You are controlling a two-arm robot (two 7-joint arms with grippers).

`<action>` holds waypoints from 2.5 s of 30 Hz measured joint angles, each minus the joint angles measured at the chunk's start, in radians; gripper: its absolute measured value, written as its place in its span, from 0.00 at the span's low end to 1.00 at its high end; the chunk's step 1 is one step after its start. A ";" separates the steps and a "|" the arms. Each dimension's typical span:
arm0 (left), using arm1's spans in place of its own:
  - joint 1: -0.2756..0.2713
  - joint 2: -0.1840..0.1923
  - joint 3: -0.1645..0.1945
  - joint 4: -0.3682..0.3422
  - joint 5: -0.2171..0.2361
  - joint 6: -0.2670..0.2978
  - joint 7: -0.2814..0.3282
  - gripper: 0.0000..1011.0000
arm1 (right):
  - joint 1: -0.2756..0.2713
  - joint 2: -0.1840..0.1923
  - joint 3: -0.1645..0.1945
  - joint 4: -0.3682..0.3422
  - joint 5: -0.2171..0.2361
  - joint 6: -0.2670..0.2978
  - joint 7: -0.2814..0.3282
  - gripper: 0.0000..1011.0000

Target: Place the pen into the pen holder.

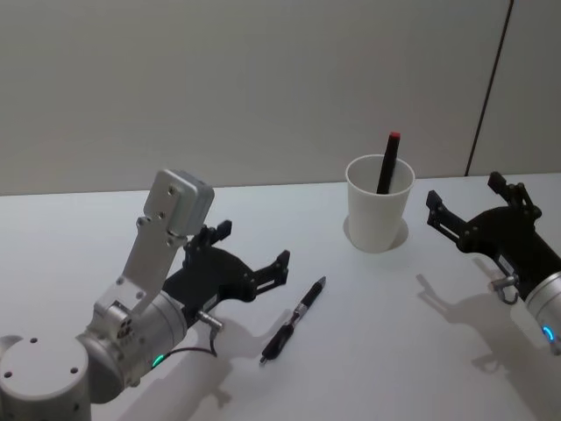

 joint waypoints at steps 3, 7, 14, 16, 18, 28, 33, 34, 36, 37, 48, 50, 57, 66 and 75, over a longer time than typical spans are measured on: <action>0.008 0.006 -0.001 -0.008 -0.013 0.021 -0.002 0.99 | 0.000 0.000 0.000 0.000 0.000 0.000 0.000 0.99; 0.021 0.016 -0.001 -0.022 -0.034 0.063 -0.008 0.99 | 0.000 0.000 0.000 0.000 0.000 0.000 0.000 0.99; 0.036 0.027 -0.001 -0.036 -0.057 0.118 -0.017 0.99 | 0.000 0.000 0.000 0.000 0.000 0.000 0.000 0.99; 0.040 0.029 -0.001 -0.039 -0.063 0.135 -0.020 0.99 | 0.000 0.000 0.000 0.000 0.000 0.000 0.000 0.99; 0.042 0.031 0.000 -0.042 -0.066 0.145 -0.021 0.99 | 0.000 0.000 0.000 0.000 0.000 0.000 0.000 0.99; 0.048 0.033 0.002 -0.052 -0.074 0.205 -0.026 0.99 | 0.000 0.000 0.000 0.000 0.000 0.000 0.000 0.99; 0.045 0.026 0.005 -0.053 -0.064 0.233 -0.025 0.99 | 0.000 0.000 0.000 0.000 0.000 0.000 0.000 0.99; 0.044 0.025 0.006 -0.053 -0.061 0.236 -0.024 0.99 | 0.000 0.000 0.000 0.000 0.000 0.000 0.000 0.99; 0.042 0.022 0.007 -0.053 -0.056 0.243 -0.023 0.99 | 0.000 0.000 0.000 0.000 0.000 0.000 0.000 0.99; 0.040 0.018 0.009 -0.052 -0.050 0.250 -0.021 0.99 | 0.000 0.000 0.000 0.000 0.000 0.000 0.000 0.99; 0.020 -0.016 0.023 -0.036 -0.010 0.281 -0.016 0.99 | 0.000 0.000 0.000 0.000 0.000 0.000 0.000 0.99; 0.016 -0.023 0.025 -0.034 -0.002 0.286 -0.017 0.99 | 0.000 0.000 0.000 0.000 0.000 0.000 0.000 0.99; 0.005 -0.039 0.031 -0.032 0.018 0.299 -0.025 0.99 | 0.000 0.000 0.000 0.000 0.000 0.000 0.000 0.99; 0.002 -0.047 0.036 -0.043 0.041 0.310 -0.034 0.99 | 0.000 0.000 0.000 0.000 0.000 0.000 0.000 0.99; 0.000 -0.051 0.042 -0.050 0.066 0.312 -0.055 0.99 | 0.000 0.000 0.000 0.000 0.000 0.000 0.000 0.99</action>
